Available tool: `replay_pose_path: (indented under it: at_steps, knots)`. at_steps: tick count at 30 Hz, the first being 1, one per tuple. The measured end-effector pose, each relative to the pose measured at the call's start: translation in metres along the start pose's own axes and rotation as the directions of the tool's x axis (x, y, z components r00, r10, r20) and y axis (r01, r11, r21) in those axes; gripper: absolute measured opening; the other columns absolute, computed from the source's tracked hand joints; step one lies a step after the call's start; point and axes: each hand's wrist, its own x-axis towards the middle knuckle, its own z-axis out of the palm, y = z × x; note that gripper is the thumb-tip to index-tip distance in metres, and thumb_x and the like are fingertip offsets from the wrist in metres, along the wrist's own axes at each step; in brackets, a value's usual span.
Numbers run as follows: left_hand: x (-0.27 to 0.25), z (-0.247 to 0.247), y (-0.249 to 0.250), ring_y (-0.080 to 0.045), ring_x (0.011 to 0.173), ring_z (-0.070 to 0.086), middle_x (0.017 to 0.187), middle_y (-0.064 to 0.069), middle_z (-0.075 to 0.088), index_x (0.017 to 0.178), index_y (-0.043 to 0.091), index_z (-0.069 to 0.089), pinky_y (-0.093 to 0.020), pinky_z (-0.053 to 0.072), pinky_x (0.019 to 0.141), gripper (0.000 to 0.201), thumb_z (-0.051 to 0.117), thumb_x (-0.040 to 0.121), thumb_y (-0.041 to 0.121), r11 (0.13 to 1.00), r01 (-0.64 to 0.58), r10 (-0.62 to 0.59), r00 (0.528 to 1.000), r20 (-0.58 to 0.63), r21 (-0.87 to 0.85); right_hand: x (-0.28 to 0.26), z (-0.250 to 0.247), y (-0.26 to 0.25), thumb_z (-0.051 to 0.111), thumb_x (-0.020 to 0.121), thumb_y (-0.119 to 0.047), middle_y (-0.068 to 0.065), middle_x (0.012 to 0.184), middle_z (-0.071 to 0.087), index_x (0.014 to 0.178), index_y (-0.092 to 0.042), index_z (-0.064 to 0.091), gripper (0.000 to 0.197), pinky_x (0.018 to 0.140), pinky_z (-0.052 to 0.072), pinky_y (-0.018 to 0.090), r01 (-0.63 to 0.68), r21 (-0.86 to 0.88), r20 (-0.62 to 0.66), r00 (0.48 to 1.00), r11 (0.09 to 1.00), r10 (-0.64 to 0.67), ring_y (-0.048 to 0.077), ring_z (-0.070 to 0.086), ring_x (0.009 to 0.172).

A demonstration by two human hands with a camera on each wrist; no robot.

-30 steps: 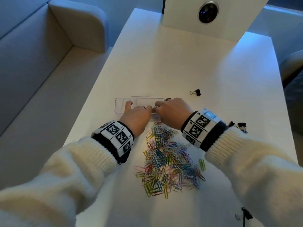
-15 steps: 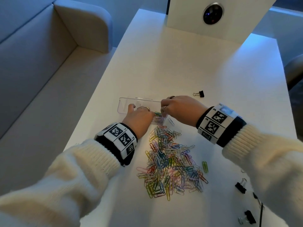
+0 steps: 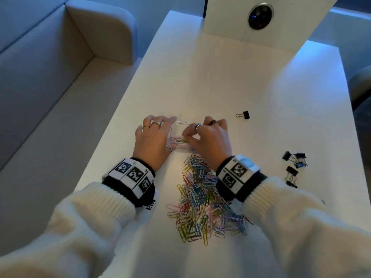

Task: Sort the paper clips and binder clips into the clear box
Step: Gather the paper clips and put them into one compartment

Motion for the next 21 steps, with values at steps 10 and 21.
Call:
replay_pose_path:
  at_steps: [10,21]
  knots:
    - [0.005,0.007,0.004,-0.029,0.140,0.015,0.153,-0.004,0.022,0.146,0.021,0.018,-0.044,0.020,0.115,0.076,0.062,0.085,0.030,0.999,0.026,-0.027,0.999,-0.031,-0.017,-0.027,-0.005,0.030,0.039,0.095,-0.034,0.008,0.132,0.045,0.129,-0.007,0.040,0.043,0.106,0.036,0.041,-0.447,0.208,0.240,0.885,0.870,0.398,0.022,0.042,0.122]
    - [-0.026,-0.016,0.017,-0.026,0.145,-0.001,0.157,-0.006,0.001,0.148,0.020,0.004,-0.043,0.004,0.115,0.081,0.054,0.087,0.040,0.989,-0.061,0.045,0.992,-0.119,-0.136,-0.091,-0.030,0.033,0.032,0.095,-0.044,-0.010,0.151,0.023,0.141,-0.028,0.031,0.049,0.115,0.013,0.030,-0.147,0.087,0.705,0.708,0.985,0.044,0.007,0.017,0.140]
